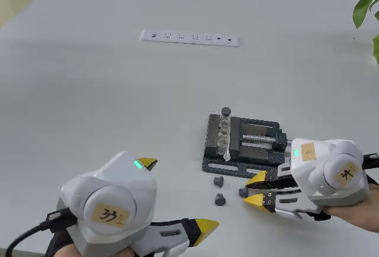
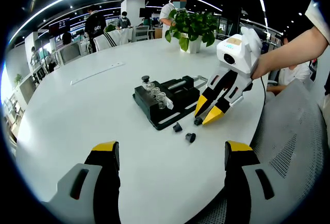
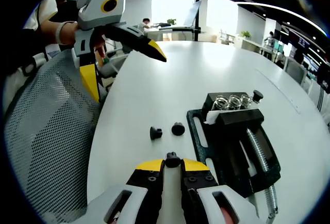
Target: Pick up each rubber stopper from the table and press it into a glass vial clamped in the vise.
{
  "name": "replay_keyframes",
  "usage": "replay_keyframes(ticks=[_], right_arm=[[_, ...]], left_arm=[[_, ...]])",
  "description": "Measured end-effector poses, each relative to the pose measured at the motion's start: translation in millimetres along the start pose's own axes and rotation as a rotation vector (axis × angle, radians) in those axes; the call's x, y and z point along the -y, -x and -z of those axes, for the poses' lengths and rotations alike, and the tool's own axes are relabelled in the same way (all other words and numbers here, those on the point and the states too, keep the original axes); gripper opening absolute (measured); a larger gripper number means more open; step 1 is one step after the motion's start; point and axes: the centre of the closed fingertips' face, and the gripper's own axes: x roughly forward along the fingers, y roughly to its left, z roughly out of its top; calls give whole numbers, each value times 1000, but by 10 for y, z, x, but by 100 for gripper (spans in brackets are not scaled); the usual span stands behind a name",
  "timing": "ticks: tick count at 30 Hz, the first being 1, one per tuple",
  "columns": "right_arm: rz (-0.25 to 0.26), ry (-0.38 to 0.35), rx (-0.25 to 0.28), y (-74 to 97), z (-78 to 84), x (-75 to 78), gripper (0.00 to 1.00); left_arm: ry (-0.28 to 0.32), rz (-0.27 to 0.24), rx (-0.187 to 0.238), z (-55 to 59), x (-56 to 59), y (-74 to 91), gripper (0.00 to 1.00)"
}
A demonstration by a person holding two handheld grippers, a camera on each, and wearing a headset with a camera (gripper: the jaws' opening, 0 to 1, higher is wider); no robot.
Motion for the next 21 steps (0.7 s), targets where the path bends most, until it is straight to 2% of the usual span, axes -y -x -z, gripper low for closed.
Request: replay_keyframes(ticks=[8,12,19,21], right_arm=[[-10,-7,1,15,2,5,8],[-20,17,-13,85,-46,-35,8],[-56,134,-55,325,-194,-68,7],[-67,169,-74,402,-245,-68,7]], left_arm=[[-1,3,-3,17,23,-11,82],[-11,14,-8,18,44,-30,81],[-82,70,-8,-72,127,-112,77],[-119,107,-10,-119,188,-137,72]])
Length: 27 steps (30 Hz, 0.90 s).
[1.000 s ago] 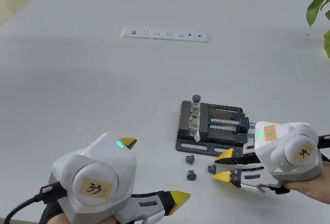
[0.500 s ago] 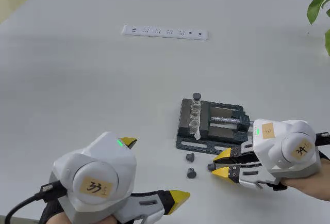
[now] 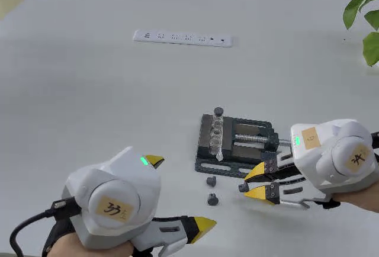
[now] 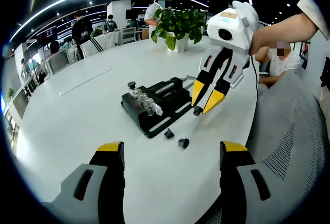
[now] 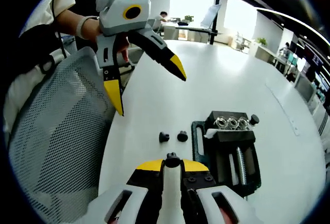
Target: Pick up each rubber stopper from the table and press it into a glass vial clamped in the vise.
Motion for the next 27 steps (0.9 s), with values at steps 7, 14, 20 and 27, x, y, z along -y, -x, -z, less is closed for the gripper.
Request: replay_keyframes(ticks=[7,14,20,27], right_arm=[[-71,154,-87,233,-148,-38,7],[-124,338,-177,412,-334,-45,7],[-172,429,-206,517,-485,-66,7],[-209,527,-227,611,-607,-65,7]], left_arm=[[-56,111,12,-197,174,-111,52],[-23,196,53,-488,311,-176,42],[-53,240,83,-727,378,-191,33],[-18,319,116,-910,487,-173,15]])
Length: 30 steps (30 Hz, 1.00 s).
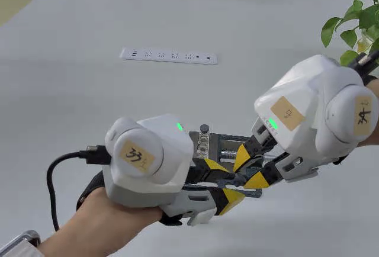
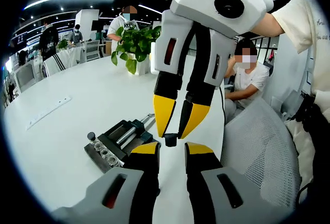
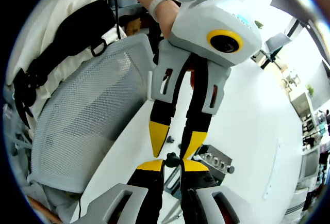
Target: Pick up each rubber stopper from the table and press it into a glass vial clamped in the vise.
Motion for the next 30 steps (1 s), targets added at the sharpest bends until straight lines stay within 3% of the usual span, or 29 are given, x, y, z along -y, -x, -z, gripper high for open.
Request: replay_keyframes(ticks=[8,13,25,30], right_arm=[[-47,98,-45,45,-14,-69,7],[-76,151,-78,32,11,-102,7],[-93,202,-112,27,-18,-102,7],[-103,159,-91,37,-34,-96,7]], left_arm=[[16,33,10,-21,54,1,8],[36,48,18,-87,151,-5,7],[60,62,21,-73,141,7,6],[29,54,29,-79,164,19,5]])
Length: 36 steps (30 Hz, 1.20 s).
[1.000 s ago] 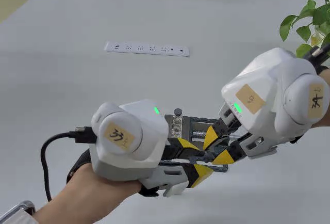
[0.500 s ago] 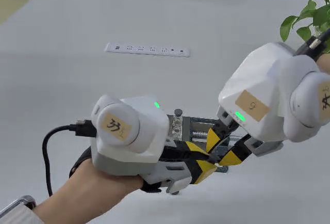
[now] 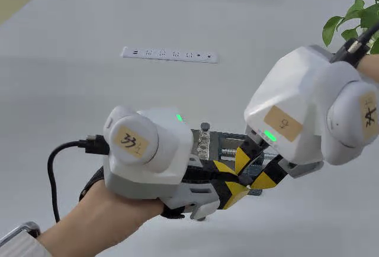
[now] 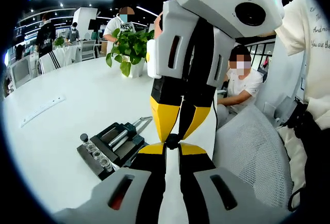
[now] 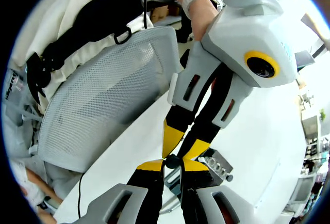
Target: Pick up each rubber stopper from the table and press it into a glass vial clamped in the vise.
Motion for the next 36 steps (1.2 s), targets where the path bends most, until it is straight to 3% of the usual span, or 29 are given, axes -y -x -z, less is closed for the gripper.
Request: replay_keyframes(ticks=[11,14,16,19,20,22,29,36], right_arm=[[4,-95,32,3,5,53,11],[15,-140,64,45,-21,90,18],[4,-176,97,77,-44,92,17],[8,-279,130,99,-47,121,14],[5,-368,139,103,-39,126,14],[15,-421,181,110,-61,187,16],[48,-452,149,71,30,183,14],[53,-449,161,81,4,174,10]], left_arm=[[11,-20,25,9,-13,20,5],[2,-26,24,13,-17,30,4],[-7,-36,31,11,-32,36,5],[-23,-59,38,44,-120,58,4],[-31,-73,39,40,-138,66,4],[-43,-94,43,21,-154,70,4],[-76,-143,51,-39,-196,99,5],[-101,-137,31,-22,-159,73,5]])
